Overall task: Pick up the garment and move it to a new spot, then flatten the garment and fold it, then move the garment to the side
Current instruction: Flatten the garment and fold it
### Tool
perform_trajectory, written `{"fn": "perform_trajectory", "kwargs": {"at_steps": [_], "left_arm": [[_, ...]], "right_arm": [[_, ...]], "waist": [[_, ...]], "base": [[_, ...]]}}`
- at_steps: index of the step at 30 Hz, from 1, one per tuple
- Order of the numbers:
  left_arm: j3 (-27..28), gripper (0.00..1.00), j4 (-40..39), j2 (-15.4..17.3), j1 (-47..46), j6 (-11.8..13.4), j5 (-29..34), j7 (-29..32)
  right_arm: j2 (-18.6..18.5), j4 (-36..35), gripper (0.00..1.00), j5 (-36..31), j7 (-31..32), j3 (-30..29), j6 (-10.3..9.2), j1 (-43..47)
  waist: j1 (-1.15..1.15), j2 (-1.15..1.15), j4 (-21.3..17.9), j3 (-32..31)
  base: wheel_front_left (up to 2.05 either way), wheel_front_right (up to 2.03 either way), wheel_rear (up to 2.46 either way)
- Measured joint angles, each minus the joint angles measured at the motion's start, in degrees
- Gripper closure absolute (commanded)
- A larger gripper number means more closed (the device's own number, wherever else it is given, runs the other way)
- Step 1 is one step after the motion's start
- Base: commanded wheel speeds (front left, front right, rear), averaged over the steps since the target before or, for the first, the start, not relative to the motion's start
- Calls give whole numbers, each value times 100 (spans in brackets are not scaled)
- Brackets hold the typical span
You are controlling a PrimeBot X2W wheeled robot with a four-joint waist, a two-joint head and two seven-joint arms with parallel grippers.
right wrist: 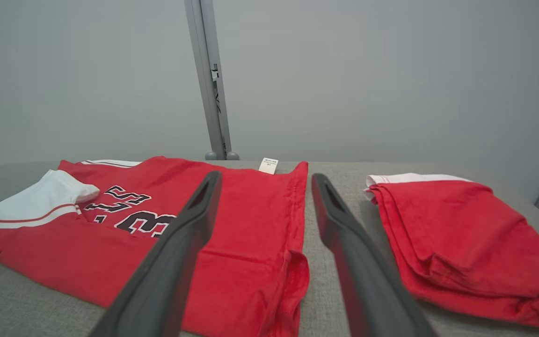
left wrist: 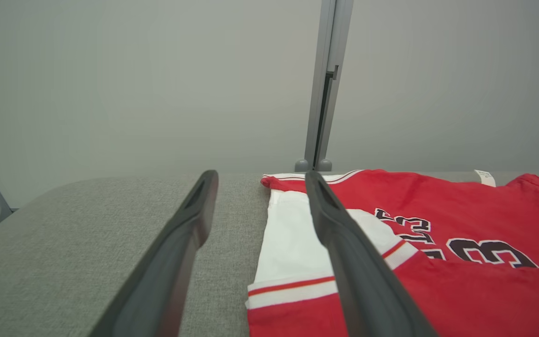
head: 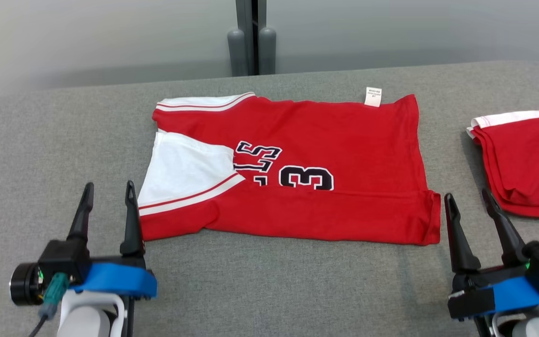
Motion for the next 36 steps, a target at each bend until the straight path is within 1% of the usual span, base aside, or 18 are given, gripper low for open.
{"fn": "perform_trajectory", "kwargs": {"at_steps": [4,9,14,17,21,24,28,32,34,36], "left_arm": [[-16,0,-397,30,396,114,27,52],[-53,0,-688,63,582,190,36,200],[-88,0,-799,102,606,216,45,313],[-136,0,-733,109,558,192,57,438],[-272,0,-259,84,360,25,-69,682],[-289,0,237,55,180,-115,-222,811],[-288,0,860,29,-103,-185,-348,991],[-268,0,1254,-51,-350,-389,-622,1225],[-265,0,1373,-74,-436,-448,-716,1348],[-265,0,1463,-75,-530,-563,-848,1493]], "right_arm": [[131,-400,0,-86,161,-71,0,338],[203,-693,0,-121,327,-104,0,505],[238,-794,0,-136,438,-101,0,531],[241,-750,0,-136,519,-101,0,524],[226,-383,0,-119,573,-87,0,399],[200,107,0,-78,588,-79,0,257],[153,848,0,-9,586,-165,0,-63],[134,1443,0,44,633,-143,0,-386],[122,1690,0,100,658,-78,0,-536],[101,1902,0,135,690,-19,0,-671]], "waist": [[0,0,-24,-104],[0,0,-34,-145],[0,0,-37,-111],[0,-1,-36,-25],[1,0,-35,144],[1,0,-37,282],[1,0,-36,460],[1,0,-1,568],[1,0,19,595],[1,0,32,611]], "base": [[0,0,0],[0,0,0],[0,0,0],[0,0,0],[0,0,0],[0,0,0],[0,0,0],[0,0,0],[0,0,0],[0,0,0]]}}
